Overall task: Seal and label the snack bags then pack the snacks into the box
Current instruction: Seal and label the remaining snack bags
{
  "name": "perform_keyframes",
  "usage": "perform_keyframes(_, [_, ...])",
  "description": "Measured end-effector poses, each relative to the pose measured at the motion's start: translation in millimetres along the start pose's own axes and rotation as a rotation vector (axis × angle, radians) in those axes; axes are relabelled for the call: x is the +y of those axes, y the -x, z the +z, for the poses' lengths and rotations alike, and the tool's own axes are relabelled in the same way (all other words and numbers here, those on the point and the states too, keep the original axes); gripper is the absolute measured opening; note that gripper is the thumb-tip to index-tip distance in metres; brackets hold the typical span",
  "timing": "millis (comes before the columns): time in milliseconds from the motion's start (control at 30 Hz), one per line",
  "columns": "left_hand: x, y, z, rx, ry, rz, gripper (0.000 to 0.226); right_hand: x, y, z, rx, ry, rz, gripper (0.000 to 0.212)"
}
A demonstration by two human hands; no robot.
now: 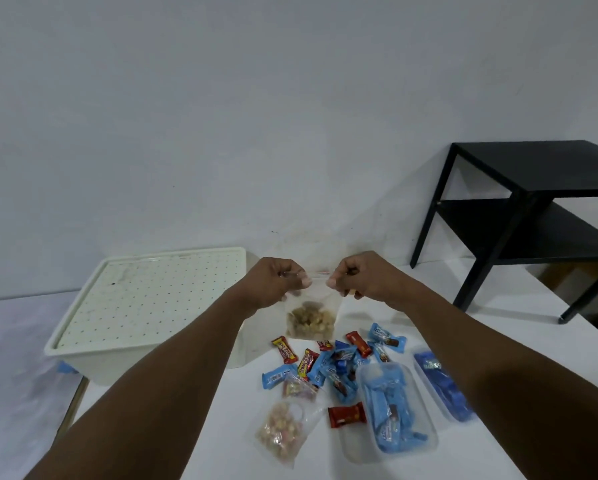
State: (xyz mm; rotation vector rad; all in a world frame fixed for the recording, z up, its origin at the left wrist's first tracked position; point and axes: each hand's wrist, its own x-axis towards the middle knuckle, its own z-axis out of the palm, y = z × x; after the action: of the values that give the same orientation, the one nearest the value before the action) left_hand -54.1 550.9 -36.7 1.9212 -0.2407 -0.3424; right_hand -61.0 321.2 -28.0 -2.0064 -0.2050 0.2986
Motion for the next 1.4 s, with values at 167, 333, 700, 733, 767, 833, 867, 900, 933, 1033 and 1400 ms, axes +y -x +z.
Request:
perform_keyframes(167, [5.6,1.2,-0.7,-0.001,0.094,0.005,0.010,0.9,2.9,4.9,0.025,-0.182,0.021,0.016])
perform_keyframes(333, [5.9,-0.3,5.2,0.056,0.153,0.012,0.020,-1.1,-1.4,7.3,0.127,-0.212,-0.050,0.016])
perform_keyframes(700, [2.8,-7.0,2.8,0.207,0.376,0.066,0.010,9.4,-1.4,-1.4,0.184,-0.393,0.017,0.026])
perform_keyframes(733, [2.5,-6.8,2.5,0.218,0.395,0.063,0.012,10.3,-1.1,-1.3,0.201,-0.385,0.016,0.025])
perform_keyframes(767, [2.4,-6.7,2.3,0.230,0.422,0.056,0.013,10.1,-1.0,-1.1,0.220,-0.375,0.012,0.022])
perform_keyframes(833, [1.9,-6.3,2.8,0.247,0.490,0.033,0.018,7.8,-2.3,-0.9,0.243,-0.380,-0.003,0.019])
perform_keyframes(867, [1.6,-5.8,2.9,0.248,0.527,0.021,0.021,6.2,-2.9,-1.2,0.249,-0.397,-0.013,0.018])
perform_keyframes(900, [1.5,-5.1,2.8,0.241,0.561,0.012,0.021,5.0,-3.3,-1.9,0.251,-0.418,-0.018,0.017])
perform_keyframes(933, [1.5,-4.3,2.2,0.228,0.580,0.007,0.020,4.4,-3.6,-2.7,0.248,-0.440,-0.016,0.016])
perform_keyframes(1033, [4.1,-2.3,2.3,0.210,0.547,0.020,0.015,2.6,-2.6,-2.3,0.213,-0.478,0.025,0.010])
perform_keyframes(1400, [13.2,-4.2,7.1,0.238,0.437,0.079,0.018,-13.6,-8.8,6.4,0.287,-0.180,-0.067,0.023])
